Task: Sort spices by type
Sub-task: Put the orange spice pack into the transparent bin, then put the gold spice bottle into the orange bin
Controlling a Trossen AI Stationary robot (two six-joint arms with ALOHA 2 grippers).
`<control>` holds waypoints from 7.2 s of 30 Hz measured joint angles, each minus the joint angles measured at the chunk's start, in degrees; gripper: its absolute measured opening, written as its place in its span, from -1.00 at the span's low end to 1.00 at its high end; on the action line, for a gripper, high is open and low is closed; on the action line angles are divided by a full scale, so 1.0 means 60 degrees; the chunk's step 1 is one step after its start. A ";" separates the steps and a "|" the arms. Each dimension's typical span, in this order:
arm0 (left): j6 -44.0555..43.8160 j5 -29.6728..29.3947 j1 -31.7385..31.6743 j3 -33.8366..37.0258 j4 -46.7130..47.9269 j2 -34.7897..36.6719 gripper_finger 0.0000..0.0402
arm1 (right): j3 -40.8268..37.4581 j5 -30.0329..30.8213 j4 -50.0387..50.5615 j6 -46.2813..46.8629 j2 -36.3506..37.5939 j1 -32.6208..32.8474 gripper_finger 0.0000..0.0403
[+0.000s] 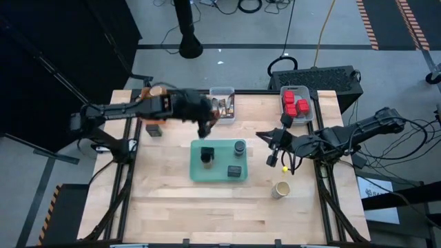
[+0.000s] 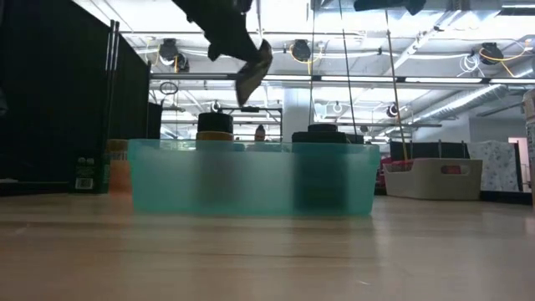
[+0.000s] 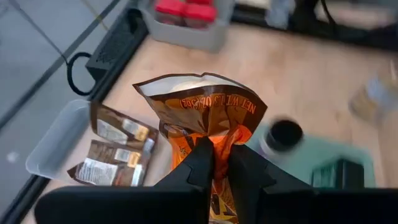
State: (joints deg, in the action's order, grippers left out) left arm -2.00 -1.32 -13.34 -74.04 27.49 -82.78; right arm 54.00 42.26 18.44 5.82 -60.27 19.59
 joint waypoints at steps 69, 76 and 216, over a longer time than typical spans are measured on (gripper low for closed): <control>-0.1051 0.0689 -0.1013 0.0273 0.0955 -0.0352 -0.03 | 0.0000 -0.0011 0.0865 0.1048 -0.0001 -0.0131 -1.00; -0.1497 -0.1432 0.1869 0.0389 0.2740 0.1413 -0.03 | 0.0000 -0.0039 0.1374 0.2154 -0.0026 -0.0131 -1.00; 0.1851 -0.4277 0.6281 0.1869 -0.8482 -0.2682 -0.03 | -0.2051 -0.0043 0.4688 1.2679 -0.3231 0.6568 -1.00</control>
State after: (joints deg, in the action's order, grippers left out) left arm 9.10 -26.98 24.34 -62.83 -23.40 -98.87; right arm 41.69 42.00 46.57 81.89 -79.66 59.00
